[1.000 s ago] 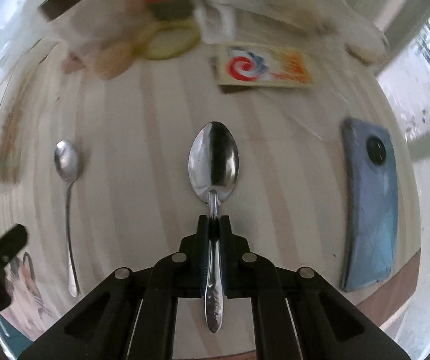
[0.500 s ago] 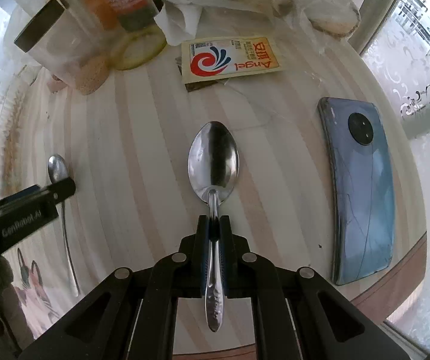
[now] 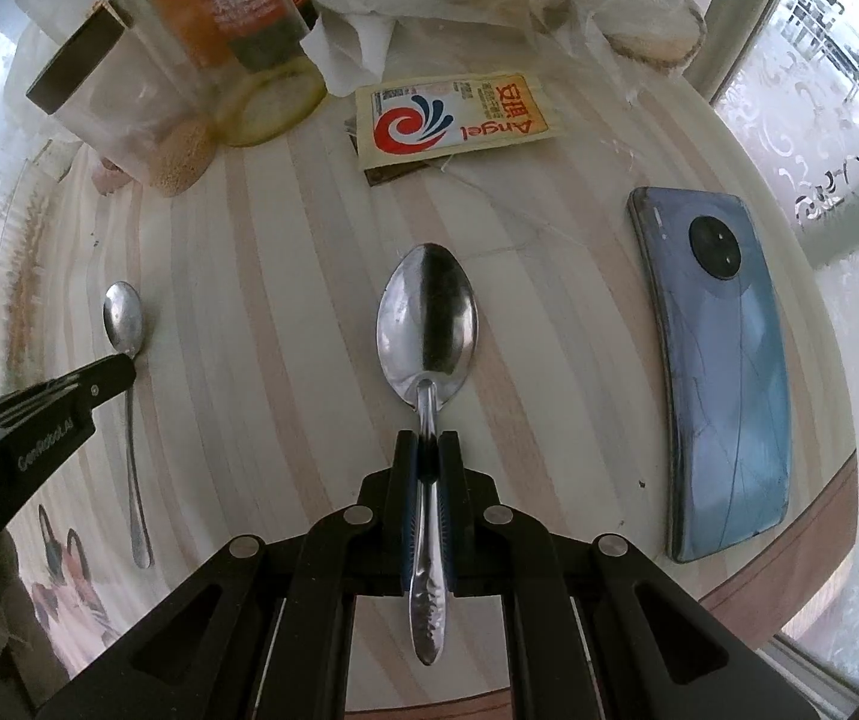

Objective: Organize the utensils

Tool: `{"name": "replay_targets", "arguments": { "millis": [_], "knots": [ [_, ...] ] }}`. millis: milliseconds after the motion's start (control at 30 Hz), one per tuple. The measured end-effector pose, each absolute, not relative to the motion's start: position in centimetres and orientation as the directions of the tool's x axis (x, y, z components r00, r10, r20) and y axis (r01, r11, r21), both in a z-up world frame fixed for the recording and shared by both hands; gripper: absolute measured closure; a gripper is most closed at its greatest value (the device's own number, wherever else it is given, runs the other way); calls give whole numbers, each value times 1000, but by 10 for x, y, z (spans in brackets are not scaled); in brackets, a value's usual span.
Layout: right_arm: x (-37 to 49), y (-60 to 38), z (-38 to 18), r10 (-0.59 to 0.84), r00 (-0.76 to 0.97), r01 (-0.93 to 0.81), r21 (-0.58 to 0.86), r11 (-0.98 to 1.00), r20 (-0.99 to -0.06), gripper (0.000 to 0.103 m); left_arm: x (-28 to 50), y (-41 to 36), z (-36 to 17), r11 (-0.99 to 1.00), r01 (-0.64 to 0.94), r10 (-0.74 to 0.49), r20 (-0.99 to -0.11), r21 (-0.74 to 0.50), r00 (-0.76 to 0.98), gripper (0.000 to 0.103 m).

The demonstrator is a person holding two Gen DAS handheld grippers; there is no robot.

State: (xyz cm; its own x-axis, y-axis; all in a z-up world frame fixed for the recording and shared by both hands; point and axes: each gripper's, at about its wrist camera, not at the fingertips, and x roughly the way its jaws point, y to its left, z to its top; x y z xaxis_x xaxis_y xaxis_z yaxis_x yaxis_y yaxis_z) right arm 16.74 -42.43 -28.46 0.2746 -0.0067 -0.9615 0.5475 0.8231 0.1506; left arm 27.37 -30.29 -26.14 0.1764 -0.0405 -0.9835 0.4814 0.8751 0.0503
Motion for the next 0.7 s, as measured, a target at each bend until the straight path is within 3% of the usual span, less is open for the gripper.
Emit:
{"name": "replay_targets", "arguments": {
  "millis": [300, 467, 567, 667, 700],
  "knots": [
    [158, -424, -278, 22, 299, 552, 191, 812, -954, 96, 256, -247, -236, 906, 424, -84, -979, 4, 187, 103],
    [159, -429, -264, 32, 329, 543, 217, 811, -944, 103, 252, -212, -216, 918, 396, -93, -976, -7, 197, 103],
    [161, -430, -260, 36, 344, 536, 228, 813, -938, 103, 258, -205, -215, 918, 390, -138, -979, -68, 153, 103],
    [164, -430, -265, 82, 342, 533, 266, 803, -936, 103, 282, -209, -228, 910, 381, -209, -974, -162, 83, 98],
    [165, -429, -267, 92, 342, 544, 277, 792, -935, 103, 285, -213, -235, 906, 382, -223, -973, -182, 65, 90]
  ]
}}
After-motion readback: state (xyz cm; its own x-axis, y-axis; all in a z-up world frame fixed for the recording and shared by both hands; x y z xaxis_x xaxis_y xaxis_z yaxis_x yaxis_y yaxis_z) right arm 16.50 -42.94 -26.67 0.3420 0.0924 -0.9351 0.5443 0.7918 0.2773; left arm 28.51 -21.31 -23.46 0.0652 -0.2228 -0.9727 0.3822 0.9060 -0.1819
